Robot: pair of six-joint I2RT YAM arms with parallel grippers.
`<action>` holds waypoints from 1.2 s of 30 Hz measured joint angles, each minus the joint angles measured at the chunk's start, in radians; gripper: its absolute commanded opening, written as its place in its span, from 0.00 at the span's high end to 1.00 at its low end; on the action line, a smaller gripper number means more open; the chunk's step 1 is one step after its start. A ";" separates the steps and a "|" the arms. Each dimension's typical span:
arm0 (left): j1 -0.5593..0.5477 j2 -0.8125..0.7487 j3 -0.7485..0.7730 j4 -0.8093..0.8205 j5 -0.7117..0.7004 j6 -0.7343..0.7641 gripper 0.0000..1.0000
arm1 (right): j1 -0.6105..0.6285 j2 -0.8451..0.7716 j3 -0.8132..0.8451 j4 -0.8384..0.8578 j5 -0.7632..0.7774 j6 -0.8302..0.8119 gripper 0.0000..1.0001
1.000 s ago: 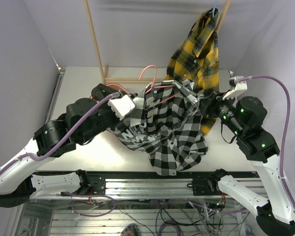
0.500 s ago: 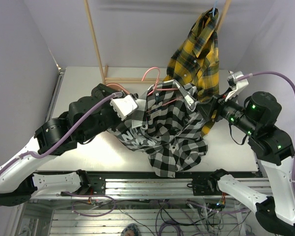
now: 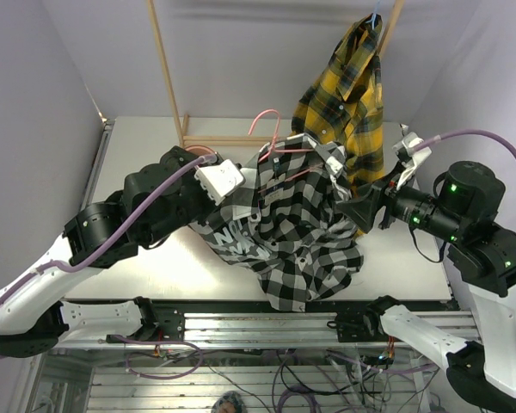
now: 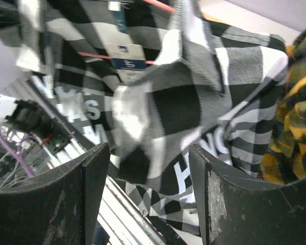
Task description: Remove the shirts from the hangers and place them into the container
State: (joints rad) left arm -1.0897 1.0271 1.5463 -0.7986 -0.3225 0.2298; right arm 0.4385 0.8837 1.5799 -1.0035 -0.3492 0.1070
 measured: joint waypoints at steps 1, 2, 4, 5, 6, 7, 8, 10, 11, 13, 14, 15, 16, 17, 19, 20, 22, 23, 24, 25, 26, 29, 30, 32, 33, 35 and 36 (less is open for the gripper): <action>0.000 0.005 0.002 0.000 -0.007 -0.002 0.93 | 0.000 0.000 0.010 -0.004 -0.022 0.000 0.37; 0.000 0.009 0.002 0.000 -0.013 -0.003 0.93 | 0.000 0.000 0.017 -0.005 -0.032 0.001 0.37; 0.000 0.015 0.002 -0.001 -0.019 -0.004 0.93 | 0.000 -0.003 0.030 -0.005 -0.036 0.004 0.36; 0.000 0.016 0.002 -0.001 -0.021 -0.006 0.93 | 0.000 -0.006 0.031 -0.003 -0.034 0.005 0.36; 0.000 0.016 0.002 -0.001 -0.022 -0.006 0.93 | 0.000 -0.009 0.030 -0.005 -0.032 0.005 0.36; 0.000 0.016 0.002 -0.001 -0.022 -0.006 0.93 | 0.000 -0.009 0.029 -0.004 -0.029 0.005 0.36; 0.000 0.016 0.003 -0.001 -0.021 -0.006 0.93 | 0.000 -0.008 0.027 -0.002 -0.025 0.006 0.36; 0.000 0.015 0.007 -0.001 -0.020 -0.008 0.93 | 0.000 -0.006 0.006 0.010 -0.017 0.010 0.36; 0.000 0.015 0.010 -0.002 -0.018 -0.010 0.93 | 0.000 -0.005 -0.010 0.018 -0.014 0.012 0.36; 0.000 0.013 0.013 -0.002 -0.013 -0.013 0.93 | 0.000 -0.001 -0.056 0.042 -0.003 0.017 0.36; 0.000 0.012 0.013 -0.002 -0.012 -0.014 0.93 | 0.000 0.003 -0.079 0.053 0.002 0.020 0.36; 0.000 0.011 0.014 -0.002 -0.010 -0.017 0.93 | 0.000 0.011 -0.099 0.060 0.008 0.023 0.36; 0.000 0.009 0.014 -0.002 -0.009 -0.019 0.93 | 0.000 0.019 -0.116 0.068 0.017 0.025 0.36; 0.000 0.009 0.014 -0.002 -0.008 -0.021 0.93 | 0.000 0.027 -0.133 0.080 0.026 0.027 0.36; 0.000 0.008 0.014 -0.002 -0.008 -0.023 0.93 | 0.000 0.040 -0.170 0.109 0.042 0.032 0.36; 0.000 0.008 0.014 -0.002 -0.009 -0.025 0.93 | 0.000 0.043 -0.184 0.118 0.047 0.034 0.35; 0.000 0.008 0.014 -0.002 -0.010 -0.029 0.93 | 0.000 0.043 -0.224 0.150 0.045 0.043 0.35; 0.000 0.008 0.014 0.000 -0.011 -0.033 0.93 | 0.000 0.040 -0.244 0.168 0.041 0.048 0.35; 0.000 0.009 0.014 0.001 -0.014 -0.037 0.93 | 0.000 0.038 -0.258 0.181 0.037 0.051 0.35; 0.000 0.010 0.014 0.002 -0.018 -0.041 0.93 | 0.000 0.033 -0.278 0.199 0.029 0.056 0.35; 0.000 0.012 0.015 0.005 -0.026 -0.048 0.93 | 0.000 0.031 -0.292 0.210 0.023 0.059 0.34; 0.000 0.029 0.025 0.016 -0.055 -0.071 0.93 | 0.000 0.013 -0.351 0.273 0.005 0.077 0.34; 0.000 0.039 0.032 0.023 -0.064 -0.079 0.93 | 0.000 0.005 -0.372 0.296 0.004 0.084 0.33; 0.000 0.056 0.042 0.035 -0.081 -0.091 0.93 | 0.000 -0.011 -0.409 0.340 0.004 0.098 0.33; 0.000 0.068 0.050 0.041 -0.090 -0.098 0.93 | 0.000 -0.016 -0.421 0.358 0.005 0.102 0.33; 0.000 0.087 0.063 0.050 -0.103 -0.108 0.93 | 0.000 -0.026 -0.450 0.409 0.002 0.114 0.33; 0.000 0.097 0.071 0.055 -0.108 -0.113 0.93 | 0.000 -0.029 -0.463 0.436 -0.001 0.121 0.33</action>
State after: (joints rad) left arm -1.0897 1.1244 1.6169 -0.7437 -0.4305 0.1169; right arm 0.4385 0.8547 1.1164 -0.5678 -0.3500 0.2283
